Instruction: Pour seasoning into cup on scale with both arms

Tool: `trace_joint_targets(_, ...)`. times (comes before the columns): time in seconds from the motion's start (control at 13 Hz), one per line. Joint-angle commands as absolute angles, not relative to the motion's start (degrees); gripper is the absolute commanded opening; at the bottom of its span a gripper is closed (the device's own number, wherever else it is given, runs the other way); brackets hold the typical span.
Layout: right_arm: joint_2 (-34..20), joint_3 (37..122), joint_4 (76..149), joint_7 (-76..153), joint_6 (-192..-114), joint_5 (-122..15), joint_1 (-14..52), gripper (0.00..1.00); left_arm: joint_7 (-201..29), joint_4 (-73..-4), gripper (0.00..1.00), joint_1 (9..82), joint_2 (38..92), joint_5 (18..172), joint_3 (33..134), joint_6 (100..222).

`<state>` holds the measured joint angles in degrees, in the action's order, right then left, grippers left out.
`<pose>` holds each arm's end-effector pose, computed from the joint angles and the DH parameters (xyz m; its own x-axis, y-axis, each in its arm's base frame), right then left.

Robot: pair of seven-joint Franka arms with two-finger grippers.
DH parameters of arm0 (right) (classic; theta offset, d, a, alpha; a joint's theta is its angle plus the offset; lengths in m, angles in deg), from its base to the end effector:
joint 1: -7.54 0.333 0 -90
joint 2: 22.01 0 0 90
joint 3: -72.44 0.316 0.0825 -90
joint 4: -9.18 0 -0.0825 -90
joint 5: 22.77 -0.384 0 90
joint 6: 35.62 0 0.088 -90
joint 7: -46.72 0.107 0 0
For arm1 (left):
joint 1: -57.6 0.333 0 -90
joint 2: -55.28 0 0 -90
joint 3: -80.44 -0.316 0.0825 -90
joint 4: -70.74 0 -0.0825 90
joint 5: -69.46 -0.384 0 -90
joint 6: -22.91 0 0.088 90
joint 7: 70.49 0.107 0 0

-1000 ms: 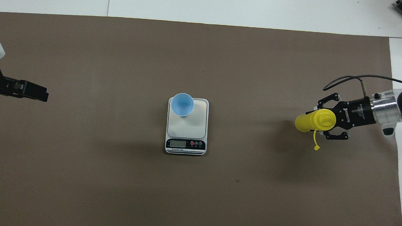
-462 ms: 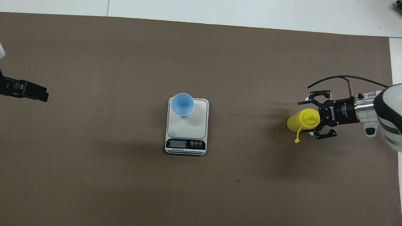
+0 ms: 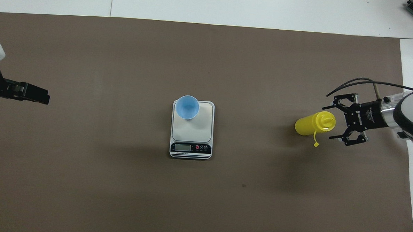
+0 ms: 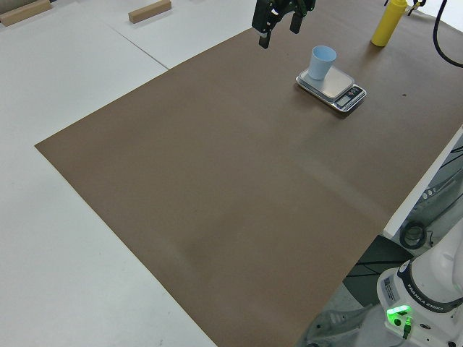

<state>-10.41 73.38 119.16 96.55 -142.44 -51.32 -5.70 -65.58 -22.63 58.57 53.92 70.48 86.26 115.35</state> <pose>0.5719 -0.0874 0.3774 0.2491 -0.8311 -0.4973 -0.9642 -0.2611 -0.0466 0.5483 -0.0490 0.6135 0.9856 -0.1688 0.0087 -0.1689 -0.9855 0.0147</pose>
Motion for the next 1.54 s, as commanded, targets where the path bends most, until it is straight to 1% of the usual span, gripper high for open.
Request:
trace_joint_targets(0.0, -14.1, 74.0, 119.4, 87.3, -142.9, -43.3, -5.9, 1.0, -65.9, -24.8, 1.0, 59.0, 52.0, 71.2, 86.3, 115.9)
trace_joint_targets(0.15, -16.5, 73.9, 119.1, 82.9, -143.0, -41.3, -5.6, 1.0, -65.9, -24.8, 1.0, 59.0, 52.0, 71.2, 86.3, 115.9)
trace_joint_targets(0.31, -20.4, 75.1, 118.5, 77.0, -142.4, -36.9, -5.0, 1.0, -65.9, -24.7, 1.0, 59.0, 52.0, 71.2, 86.3, 115.9)
trace_joint_targets(0.46, -23.7, 75.3, 118.3, 73.4, -142.6, -36.5, -2.0, 1.0, -65.9, -24.8, 1.0, 59.0, 52.0, 71.2, 86.3, 115.9)
trace_joint_targets(0.54, -24.3, 75.4, 117.5, 72.1, -142.8, -35.8, -0.5, 1.0, -65.9, -24.8, 1.0, 59.0, 52.0, 71.2, 86.3, 115.9)
trace_joint_targets(0.77, -24.6, 75.4, 114.4, 68.6, -141.2, -27.5, 4.5, 1.0, -65.9, -24.8, 1.0, 59.0, 52.0, 71.2, 86.3, 115.9)
trace_joint_targets(1.08, -23.8, 75.5, 110.1, 68.2, -138.7, -24.6, 8.0, 1.0, -65.9, -24.7, 1.0, 59.0, 52.0, 71.2, 86.3, 115.9)
trace_joint_targets(1.15, -23.2, 75.6, 108.1, 68.2, -138.2, -23.5, 8.4, 1.0, -65.9, -24.8, 1.0, 59.0, 52.0, 71.2, 86.3, 115.9)
trace_joint_targets(1.31, -21.5, 75.7, 101.9, 68.0, -133.9, -23.1, 8.2, 1.0, -65.9, -24.8, 1.0, 59.0, 52.0, 71.2, 86.3, 115.9)
trace_joint_targets(1.38, -20.3, 75.7, 100.2, 66.9, -132.6, -22.9, 7.9, 1.0, -65.9, -24.8, 1.0, 59.0, 52.0, 71.2, 86.3, 115.9)
trace_joint_targets(1.46, -20.1, 75.6, 99.9, 65.5, -132.3, -22.1, 7.4, 1.0, -65.9, -24.8, 1.0, 59.0, 52.0, 71.2, 86.3, 115.9)
